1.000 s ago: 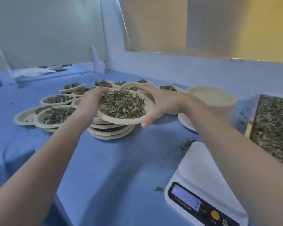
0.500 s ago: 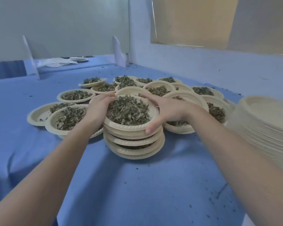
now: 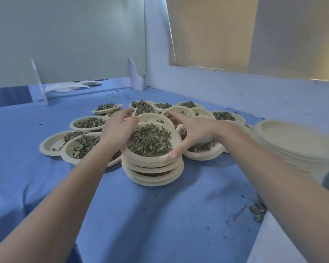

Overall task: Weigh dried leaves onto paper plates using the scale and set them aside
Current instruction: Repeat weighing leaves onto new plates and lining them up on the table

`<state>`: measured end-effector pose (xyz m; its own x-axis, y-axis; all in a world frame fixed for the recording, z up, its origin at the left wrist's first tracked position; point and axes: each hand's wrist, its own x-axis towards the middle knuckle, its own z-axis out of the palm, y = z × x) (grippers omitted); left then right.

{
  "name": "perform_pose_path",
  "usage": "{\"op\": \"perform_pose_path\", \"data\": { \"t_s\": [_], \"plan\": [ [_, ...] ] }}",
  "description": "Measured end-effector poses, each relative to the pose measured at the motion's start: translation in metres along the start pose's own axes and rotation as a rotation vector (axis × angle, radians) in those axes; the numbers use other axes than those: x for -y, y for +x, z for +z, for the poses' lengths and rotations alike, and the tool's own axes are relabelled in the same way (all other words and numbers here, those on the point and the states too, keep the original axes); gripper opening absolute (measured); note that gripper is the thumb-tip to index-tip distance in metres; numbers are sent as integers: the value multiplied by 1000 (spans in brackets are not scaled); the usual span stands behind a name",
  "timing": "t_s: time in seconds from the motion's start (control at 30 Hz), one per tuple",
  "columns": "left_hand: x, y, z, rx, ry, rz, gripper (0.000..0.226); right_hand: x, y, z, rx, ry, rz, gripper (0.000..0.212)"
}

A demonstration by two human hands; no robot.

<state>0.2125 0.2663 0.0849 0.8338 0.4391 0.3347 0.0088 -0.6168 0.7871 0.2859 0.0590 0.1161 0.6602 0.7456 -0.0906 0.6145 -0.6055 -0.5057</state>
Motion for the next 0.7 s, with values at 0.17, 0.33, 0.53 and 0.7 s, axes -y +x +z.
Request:
{"op": "perform_pose_path", "data": {
  "t_s": [0.17,0.33,0.53,0.7],
  "plan": [
    [-48,-33,17,34,72,218,40,18,-37,-12,-24,-58,-12,126],
    [-106,-56,68,184,-7,288,45,5,-92,-44,-75,-115,66,111],
    [-162,-78,143,320,-24,355,38,-58,-165,-69,-200,-144,293,98],
    [-190,-73,201,420,7,218,51,-114,-190,-73,-326,-130,414,71]
  ]
}}
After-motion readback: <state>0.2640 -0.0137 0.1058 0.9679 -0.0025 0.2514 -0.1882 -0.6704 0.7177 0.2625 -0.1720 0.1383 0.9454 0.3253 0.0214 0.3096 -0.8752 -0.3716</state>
